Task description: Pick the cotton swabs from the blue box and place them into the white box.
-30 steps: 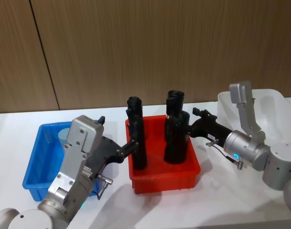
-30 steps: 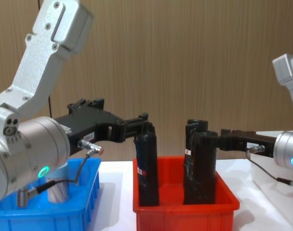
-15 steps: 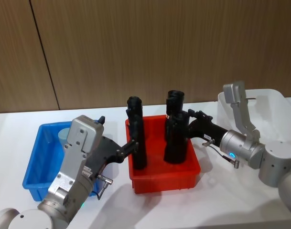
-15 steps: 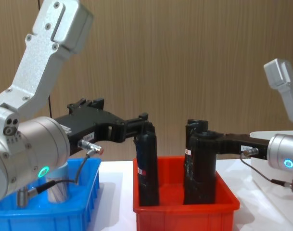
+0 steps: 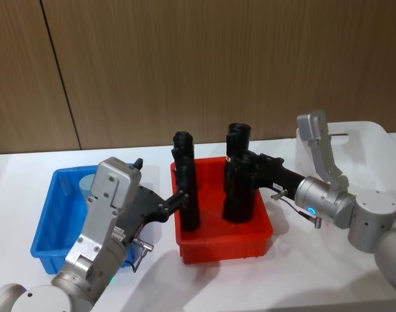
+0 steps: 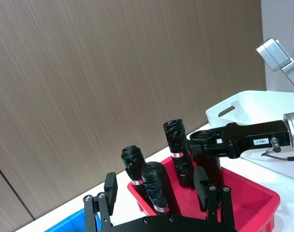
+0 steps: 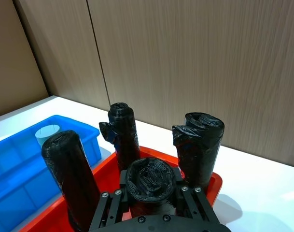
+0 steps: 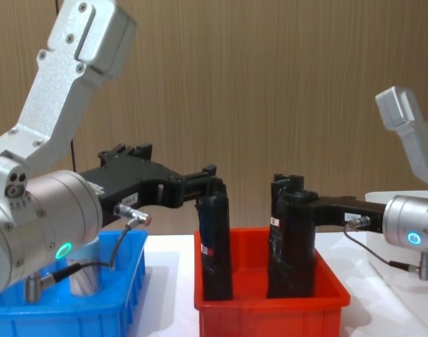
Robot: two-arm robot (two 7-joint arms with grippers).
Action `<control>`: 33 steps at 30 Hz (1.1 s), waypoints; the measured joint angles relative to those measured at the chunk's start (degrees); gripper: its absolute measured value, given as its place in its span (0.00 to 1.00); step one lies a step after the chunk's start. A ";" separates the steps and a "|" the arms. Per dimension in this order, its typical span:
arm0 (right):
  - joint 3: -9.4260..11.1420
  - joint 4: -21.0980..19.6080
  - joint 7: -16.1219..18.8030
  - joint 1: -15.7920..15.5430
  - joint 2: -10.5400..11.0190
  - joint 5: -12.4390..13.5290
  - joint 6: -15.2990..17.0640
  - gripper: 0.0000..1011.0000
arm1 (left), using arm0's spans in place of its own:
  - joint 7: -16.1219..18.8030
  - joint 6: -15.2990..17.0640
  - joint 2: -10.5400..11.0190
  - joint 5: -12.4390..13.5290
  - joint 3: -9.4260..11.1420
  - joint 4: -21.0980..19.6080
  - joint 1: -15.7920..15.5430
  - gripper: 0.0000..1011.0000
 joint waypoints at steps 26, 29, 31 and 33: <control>2.85 -31.61 -7.86 -11.71 4.86 2.98 11.52 0.35 | 0.00 0.00 0.00 0.00 0.00 0.00 0.00 0.99; 3.43 -35.63 -9.81 -13.12 5.65 3.20 12.93 0.35 | 0.00 0.00 0.00 0.00 0.00 0.00 0.00 0.99; 3.85 -38.18 -11.53 -14.12 6.25 3.23 13.98 0.35 | 0.00 0.00 0.00 0.00 0.00 0.00 0.00 0.99; 4.18 -40.02 -12.60 -14.67 6.58 3.24 14.58 0.35 | 0.00 0.00 0.00 0.00 0.00 0.00 0.00 0.99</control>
